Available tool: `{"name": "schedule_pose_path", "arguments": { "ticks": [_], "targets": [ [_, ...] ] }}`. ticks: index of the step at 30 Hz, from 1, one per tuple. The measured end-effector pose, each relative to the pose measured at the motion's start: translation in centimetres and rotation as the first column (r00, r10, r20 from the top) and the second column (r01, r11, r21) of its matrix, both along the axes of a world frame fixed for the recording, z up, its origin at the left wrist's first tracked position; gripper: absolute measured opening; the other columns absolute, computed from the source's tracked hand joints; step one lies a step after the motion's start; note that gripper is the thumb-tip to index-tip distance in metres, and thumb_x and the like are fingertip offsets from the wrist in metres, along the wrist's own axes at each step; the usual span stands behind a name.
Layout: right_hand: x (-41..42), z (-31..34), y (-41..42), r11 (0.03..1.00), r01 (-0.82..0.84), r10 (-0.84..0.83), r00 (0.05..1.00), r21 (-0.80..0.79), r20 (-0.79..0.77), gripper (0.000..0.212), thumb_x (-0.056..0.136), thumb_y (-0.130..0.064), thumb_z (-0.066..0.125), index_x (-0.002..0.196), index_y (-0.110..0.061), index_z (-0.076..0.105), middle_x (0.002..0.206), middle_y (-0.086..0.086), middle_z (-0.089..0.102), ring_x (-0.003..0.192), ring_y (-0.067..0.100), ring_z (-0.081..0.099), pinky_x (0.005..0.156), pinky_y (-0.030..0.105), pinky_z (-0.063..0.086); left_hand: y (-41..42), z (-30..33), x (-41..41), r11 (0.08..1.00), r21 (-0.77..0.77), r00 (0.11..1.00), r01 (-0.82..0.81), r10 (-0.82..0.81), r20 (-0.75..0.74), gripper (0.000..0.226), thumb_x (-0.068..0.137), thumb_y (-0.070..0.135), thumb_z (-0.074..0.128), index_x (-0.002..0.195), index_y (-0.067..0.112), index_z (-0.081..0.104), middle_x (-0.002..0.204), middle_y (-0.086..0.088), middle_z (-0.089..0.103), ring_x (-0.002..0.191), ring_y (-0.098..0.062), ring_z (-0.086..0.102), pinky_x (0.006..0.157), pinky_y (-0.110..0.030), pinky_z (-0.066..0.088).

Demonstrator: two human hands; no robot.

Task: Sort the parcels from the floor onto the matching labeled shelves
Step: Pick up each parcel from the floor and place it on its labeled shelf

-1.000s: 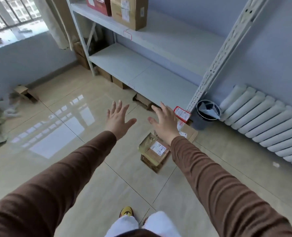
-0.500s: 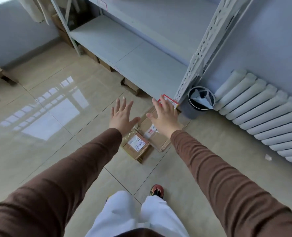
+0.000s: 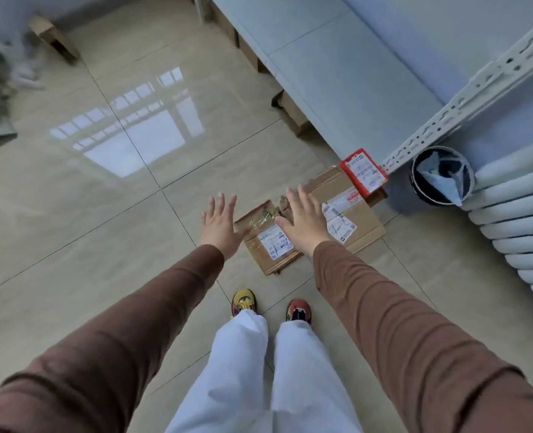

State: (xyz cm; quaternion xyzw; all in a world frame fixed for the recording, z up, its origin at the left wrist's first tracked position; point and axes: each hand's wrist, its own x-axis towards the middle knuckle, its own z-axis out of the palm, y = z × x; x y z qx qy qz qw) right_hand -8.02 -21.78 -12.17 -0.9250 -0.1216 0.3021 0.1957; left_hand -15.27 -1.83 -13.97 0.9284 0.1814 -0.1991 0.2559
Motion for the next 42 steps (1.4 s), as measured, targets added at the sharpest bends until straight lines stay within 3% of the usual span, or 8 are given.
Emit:
{"name": "schedule_pose_path", "arguments": {
  "ticks": [11,17,22,26,30,33,38,42],
  "targets": [
    [-0.1,-14.8,-0.4,0.999,-0.008,0.017,0.982,0.046,-0.190,0.077,0.105,-0.032,0.052,0.165,-0.019,0.005,0.172,0.006,0.013,0.156,0.034,0.010,0.125,0.048,0.012,-4.3,-15.0,-3.5,0.887,-0.236,0.914,-0.398,0.360,-0.187,0.094,0.099,0.042,0.063,0.164,0.013,0.003,0.172,-0.011,0.010,0.158,-0.027,0.014,0.127,-0.043,0.018],
    [0.7,-18.1,-0.1,0.996,0.057,-0.042,0.981,0.075,-0.188,0.066,0.107,-0.023,0.048,0.164,-0.014,0.016,0.166,0.012,0.030,0.151,0.032,0.025,0.122,0.043,0.022,-5.7,-18.8,-3.0,0.730,-0.382,0.824,-0.567,0.496,-0.275,0.082,0.099,0.045,0.060,0.163,0.019,0.015,0.159,-0.006,0.044,0.139,-0.029,0.049,0.114,-0.044,0.042],
    [1.0,-17.1,1.0,0.986,0.120,-0.099,0.980,0.116,-0.175,0.059,0.107,-0.019,0.046,0.162,-0.016,0.026,0.164,0.008,0.034,0.148,0.031,0.030,0.121,0.043,0.027,-6.0,-17.6,-1.9,0.504,-0.528,0.700,-0.683,0.658,-0.278,0.057,0.104,0.024,0.057,0.154,0.020,0.031,0.139,-0.004,0.062,0.115,-0.020,0.063,0.098,-0.036,0.051],
    [2.0,-12.3,2.6,0.955,0.164,-0.136,0.982,0.246,-0.129,0.055,0.106,-0.017,0.049,0.159,-0.019,0.034,0.161,0.005,0.040,0.147,0.027,0.032,0.123,0.043,0.028,-3.7,-13.0,-0.7,0.439,-0.603,0.674,-0.666,0.701,-0.234,0.055,0.104,0.019,0.057,0.153,0.019,0.035,0.135,-0.002,0.063,0.113,-0.018,0.064,0.094,-0.031,0.051],
    [4.9,-4.9,5.1,0.875,0.246,-0.195,0.967,0.417,-0.162,0.054,0.098,-0.028,0.049,0.152,-0.027,0.047,0.146,0.005,0.057,0.131,0.025,0.055,0.108,0.050,0.050,-0.6,-4.2,1.5,0.427,-0.675,0.657,-0.602,0.745,-0.114,0.045,0.102,0.021,0.060,0.145,0.020,0.045,0.130,-0.001,0.067,0.112,-0.017,0.068,0.099,-0.038,0.056],
    [7.4,2.6,6.8,0.784,0.260,-0.201,0.966,0.564,-0.166,0.054,0.090,-0.036,0.048,0.145,-0.037,0.051,0.134,0.004,0.065,0.121,0.023,0.064,0.095,0.047,0.059,1.6,4.3,3.7,0.408,-0.739,0.625,-0.536,0.781,-0.022,0.038,0.104,0.020,0.058,0.141,0.022,0.048,0.127,-0.001,0.068,0.104,-0.013,0.071,0.079,-0.026,0.060],
    [10.1,17.8,9.4,0.623,0.169,-0.173,0.982,0.764,-0.076,0.045,0.100,-0.027,0.053,0.145,-0.033,0.055,0.136,0.006,0.064,0.120,0.022,0.066,0.097,0.044,0.059,4.4,19.4,6.4,0.458,-0.801,0.554,-0.385,0.809,0.197,0.046,0.103,0.017,0.059,0.146,0.017,0.043,0.128,-0.004,0.066,0.097,-0.008,0.071,0.068,-0.019,0.058],
    [11.5,27.5,10.7,0.474,0.093,-0.110,0.993,0.876,-0.046,0.048,0.106,-0.011,0.049,0.149,-0.030,0.050,0.133,-0.003,0.066,0.115,0.009,0.068,0.091,0.030,0.059,6.0,29.6,7.8,0.522,-0.802,0.472,-0.290,0.807,0.354,0.043,0.101,0.017,0.063,0.138,0.013,0.043,0.133,-0.007,0.063,0.108,-0.017,0.069,0.080,-0.030,0.062]
  ]
}}
